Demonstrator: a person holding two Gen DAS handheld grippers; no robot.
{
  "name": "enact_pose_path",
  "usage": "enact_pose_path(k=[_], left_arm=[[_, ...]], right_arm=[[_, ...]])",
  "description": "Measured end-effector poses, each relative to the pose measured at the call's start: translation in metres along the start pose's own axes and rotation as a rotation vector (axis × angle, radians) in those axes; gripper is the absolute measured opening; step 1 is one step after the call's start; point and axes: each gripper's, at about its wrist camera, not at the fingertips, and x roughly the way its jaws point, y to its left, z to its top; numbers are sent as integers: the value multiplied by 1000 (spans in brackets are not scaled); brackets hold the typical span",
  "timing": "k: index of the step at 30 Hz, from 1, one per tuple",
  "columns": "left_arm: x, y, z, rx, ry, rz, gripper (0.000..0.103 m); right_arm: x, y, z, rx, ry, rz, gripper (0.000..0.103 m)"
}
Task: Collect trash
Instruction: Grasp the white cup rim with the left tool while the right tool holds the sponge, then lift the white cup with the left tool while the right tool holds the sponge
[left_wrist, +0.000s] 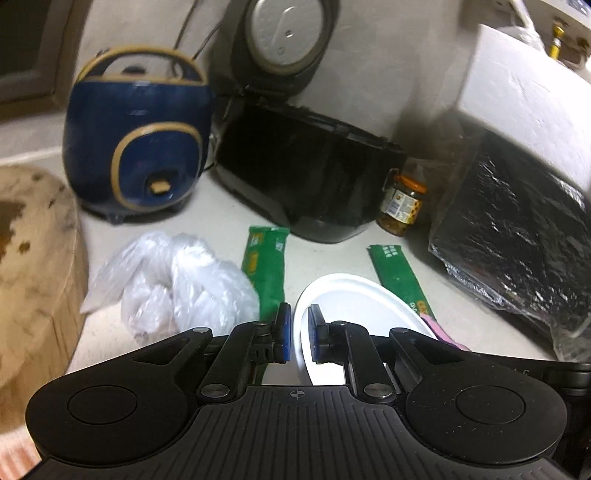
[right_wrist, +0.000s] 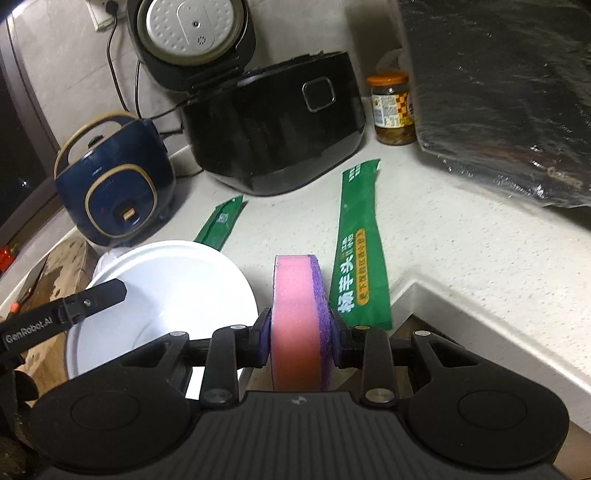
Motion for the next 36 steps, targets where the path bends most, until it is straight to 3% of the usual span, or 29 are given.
enact_pose_path(k=[4, 8, 16, 22, 27, 33, 36], left_arm=[[3, 14, -1, -74, 32, -9, 13], [11, 22, -3, -118, 75, 36, 14], [18, 36, -8, -243, 92, -62, 35], [19, 29, -10, -210, 87, -52, 36], [19, 23, -10, -156, 128, -40, 37], [23, 25, -15, -160, 186, -9, 36], [17, 29, -16, -181, 169, -8, 30]], right_arm=[[0, -1, 1, 15, -1, 29, 30], [2, 0, 1, 15, -6, 55, 30], [3, 3, -5, -10, 5, 53, 30], [1, 3, -6, -12, 3, 57, 30], [-2, 3, -8, -3, 1, 61, 30], [-2, 4, -10, -5, -1, 65, 30], [-3, 6, -11, -16, -5, 66, 30]])
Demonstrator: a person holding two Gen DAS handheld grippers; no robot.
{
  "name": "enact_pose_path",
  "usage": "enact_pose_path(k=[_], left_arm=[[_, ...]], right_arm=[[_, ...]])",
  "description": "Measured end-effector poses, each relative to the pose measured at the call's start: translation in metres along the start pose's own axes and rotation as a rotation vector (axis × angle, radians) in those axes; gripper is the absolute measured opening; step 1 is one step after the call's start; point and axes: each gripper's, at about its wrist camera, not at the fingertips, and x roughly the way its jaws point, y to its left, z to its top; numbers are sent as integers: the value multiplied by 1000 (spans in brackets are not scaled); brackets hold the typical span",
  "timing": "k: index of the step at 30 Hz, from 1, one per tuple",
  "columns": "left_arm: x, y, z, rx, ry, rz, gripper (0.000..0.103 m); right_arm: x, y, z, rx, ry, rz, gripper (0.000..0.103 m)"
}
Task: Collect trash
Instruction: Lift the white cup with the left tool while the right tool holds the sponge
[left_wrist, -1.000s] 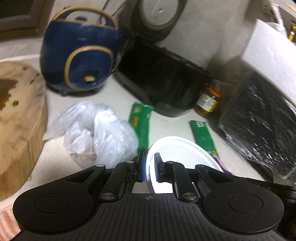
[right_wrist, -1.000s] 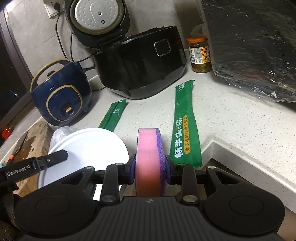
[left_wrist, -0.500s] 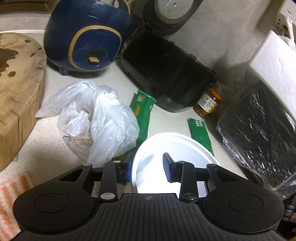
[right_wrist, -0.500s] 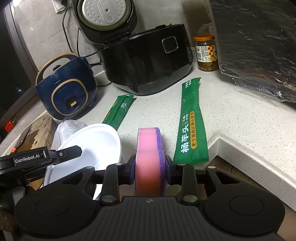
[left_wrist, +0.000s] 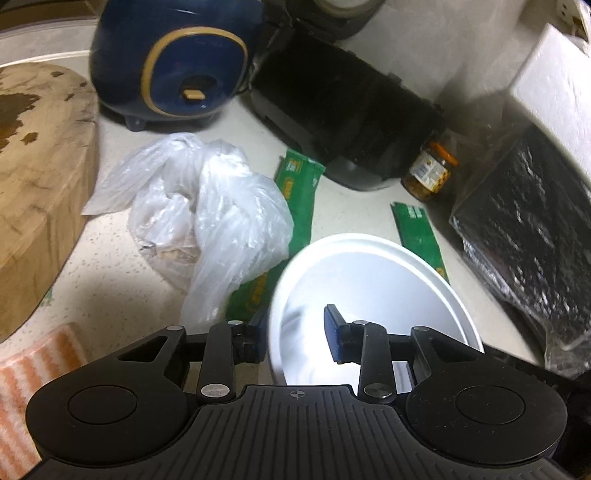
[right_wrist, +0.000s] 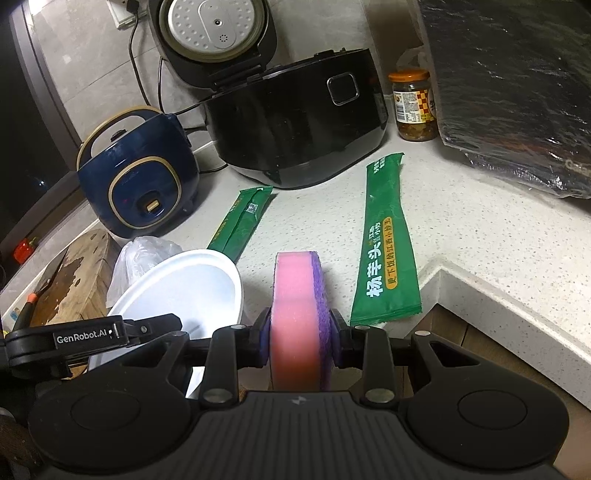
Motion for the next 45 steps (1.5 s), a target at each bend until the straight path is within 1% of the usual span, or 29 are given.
enact_pose_path(k=[1, 3, 5, 8, 10, 13, 15, 17, 20, 22, 23, 25, 26, 27, 28, 29, 30, 31, 33, 35, 38, 41, 45], left_arm=[[-5, 2, 1, -9, -18, -3, 24], [-17, 7, 3, -35, -79, -10, 17], [-28, 11, 8, -59, -111, -25, 18], [-43, 8, 12, -8, -184, 7, 17], [-49, 4, 14, 32, -206, 29, 16], [-51, -3, 14, 100, -221, 76, 16], [-50, -4, 11, 118, -213, 88, 16], [-44, -3, 9, 124, -182, 91, 16], [-38, 3, 5, 128, -137, 90, 16], [-33, 10, 2, 113, -107, 80, 16], [-31, 13, 2, 101, -93, 73, 17], [-28, 18, 0, 92, -66, 69, 24], [-27, 20, -3, 94, -53, 55, 26], [-26, 23, -5, 96, -48, 33, 28], [-27, 25, -7, 97, -46, 19, 27], [-29, 29, -7, 88, -49, -4, 25], [-30, 32, -7, 67, -61, -22, 18], [-34, 37, -6, 36, -74, -38, 15], [-36, 43, -3, -12, -74, -68, 15], [-39, 43, -2, -23, -75, -101, 14], [-46, 42, -1, -41, -101, -132, 14], [-57, 35, 4, -45, -143, -132, 14], [-76, 16, -1, -29, -189, -142, 14]], right_arm=[[0, 0, -1, -4, -2, 0, 30], [-1, 0, -1, -3, -5, 0, 30], [-1, -2, -1, 1, -6, 7, 30], [0, 1, -1, -6, 2, 25, 31], [2, 6, -3, -32, 9, 32, 31], [4, 14, -3, -84, 11, 7, 32], [7, 19, -1, -106, 18, -10, 35], [9, 21, 0, -117, 30, -18, 38], [11, 23, -1, -116, 49, -11, 38], [12, 25, -2, -110, 57, -19, 38], [12, 25, -3, -107, 62, -23, 38], [13, 27, -6, -102, 76, -29, 38], [13, 28, -7, -101, 78, -36, 38], [12, 29, -9, -97, 82, -48, 35], [11, 30, -11, -86, 82, -57, 33], [9, 31, -12, -63, 86, -55, 31], [7, 31, -13, -35, 90, -51, 31], [4, 32, -14, -5, 86, -52, 31], [-5, 35, -15, 38, 65, -65, 31], [-16, 37, -17, 75, 40, -52, 31], [-34, 41, -23, 106, 7, -34, 31], [-53, 42, -29, 117, -21, -33, 31], [-80, 29, -44, 195, -41, 35, 31]])
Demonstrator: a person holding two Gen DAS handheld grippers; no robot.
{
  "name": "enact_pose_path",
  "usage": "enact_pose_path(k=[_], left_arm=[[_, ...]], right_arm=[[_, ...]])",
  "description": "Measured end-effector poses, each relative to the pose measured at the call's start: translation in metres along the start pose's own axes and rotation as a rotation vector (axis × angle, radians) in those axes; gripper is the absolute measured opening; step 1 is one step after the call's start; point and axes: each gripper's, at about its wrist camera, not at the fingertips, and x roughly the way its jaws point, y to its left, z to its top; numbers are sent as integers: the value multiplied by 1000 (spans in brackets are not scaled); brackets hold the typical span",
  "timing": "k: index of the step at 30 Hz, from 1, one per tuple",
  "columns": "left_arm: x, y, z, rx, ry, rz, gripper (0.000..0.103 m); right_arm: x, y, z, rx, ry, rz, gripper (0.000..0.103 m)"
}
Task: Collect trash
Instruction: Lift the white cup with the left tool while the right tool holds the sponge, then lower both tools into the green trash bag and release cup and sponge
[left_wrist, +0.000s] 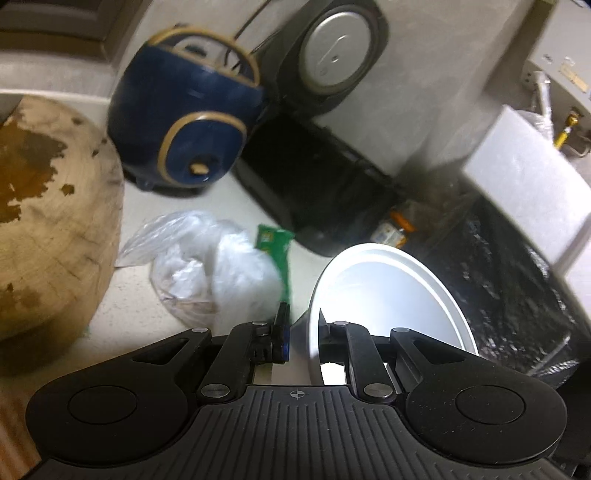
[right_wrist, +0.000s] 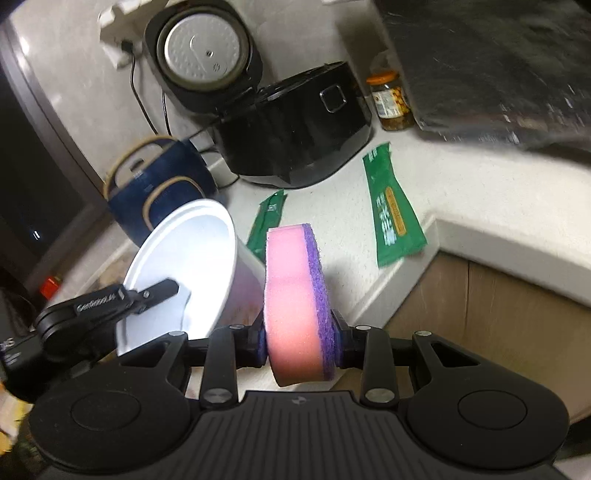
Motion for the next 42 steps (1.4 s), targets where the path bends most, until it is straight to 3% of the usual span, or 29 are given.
enact_pose_path(k=[4, 10, 14, 18, 22, 24, 27, 30, 35, 42], left_arm=[[-18, -29, -21, 7, 26, -8, 14], [-37, -64, -75, 29, 134, 20, 14], [-44, -78, -107, 97, 191, 84, 14], [-35, -73, -133, 70, 262, 125, 14], [-18, -70, -150, 69, 270, 161, 14], [0, -78, -163, 129, 297, 168, 14], [51, -86, -206, 219, 432, 181, 14], [109, -76, -266, 204, 568, 184, 14], [195, -46, -350, 175, 723, 256, 14], [246, 0, -401, 39, 732, 141, 30]], right_arm=[[-27, -23, -22, 45, -5, 39, 31], [-61, -86, -79, 197, 76, 87, 31], [-78, -132, -127, 271, 136, 22, 31], [-89, -185, -173, 381, 187, -47, 31], [-88, -227, -214, 485, 258, -117, 31], [-86, -244, -233, 530, 297, -137, 31], [-82, -257, -260, 543, 343, -187, 31], [-76, -267, -281, 524, 378, -278, 31], [-81, -268, -294, 409, 382, -430, 31], [-80, -263, -283, 261, 346, -514, 31]])
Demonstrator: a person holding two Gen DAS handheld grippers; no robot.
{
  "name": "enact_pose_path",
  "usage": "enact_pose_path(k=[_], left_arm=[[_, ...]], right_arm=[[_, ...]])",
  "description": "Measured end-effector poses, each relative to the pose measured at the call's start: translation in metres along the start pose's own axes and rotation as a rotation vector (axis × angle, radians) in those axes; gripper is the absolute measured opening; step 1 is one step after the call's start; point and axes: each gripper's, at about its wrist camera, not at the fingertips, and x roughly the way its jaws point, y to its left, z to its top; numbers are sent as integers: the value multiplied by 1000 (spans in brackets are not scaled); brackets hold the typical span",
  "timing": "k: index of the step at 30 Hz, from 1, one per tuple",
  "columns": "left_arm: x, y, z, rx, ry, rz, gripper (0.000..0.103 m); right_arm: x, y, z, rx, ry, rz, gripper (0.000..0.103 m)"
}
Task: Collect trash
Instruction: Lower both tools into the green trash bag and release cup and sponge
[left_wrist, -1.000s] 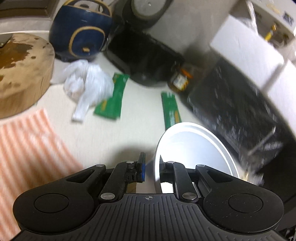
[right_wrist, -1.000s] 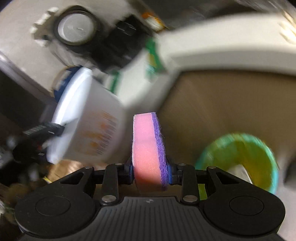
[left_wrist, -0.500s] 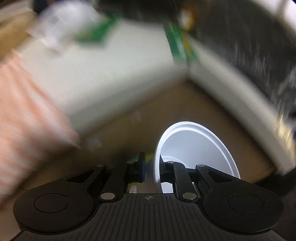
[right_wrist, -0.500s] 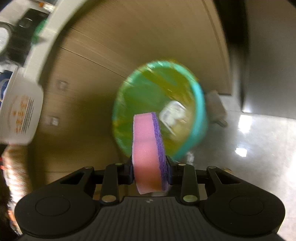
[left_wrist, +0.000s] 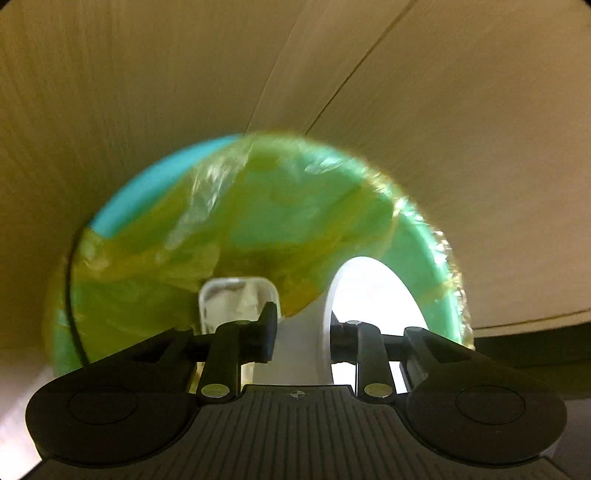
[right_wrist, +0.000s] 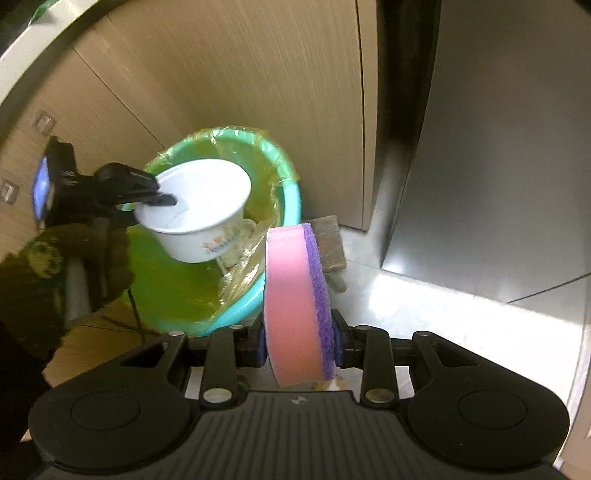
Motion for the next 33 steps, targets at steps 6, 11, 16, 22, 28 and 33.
enact_pose_path(k=[6, 11, 16, 22, 28, 33], left_arm=[[-35, 26, -2, -95, -83, -92, 30], [-64, 31, 3, -55, -85, -111, 30], [-117, 47, -13, -102, -127, -140, 30], [-157, 64, -40, -128, -113, -110, 30], [-180, 84, -57, -126, -84, -78, 30], [-217, 77, -59, -105, -108, -72, 30]], right_arm=[[12, 17, 10, -98, -1, -23, 31], [39, 32, 30, -140, 35, -21, 31], [60, 68, 57, -211, 20, 0, 31], [98, 113, 103, -225, 56, 116, 32], [130, 137, 129, -99, 117, 194, 35], [97, 134, 131, -89, 64, 179, 43]])
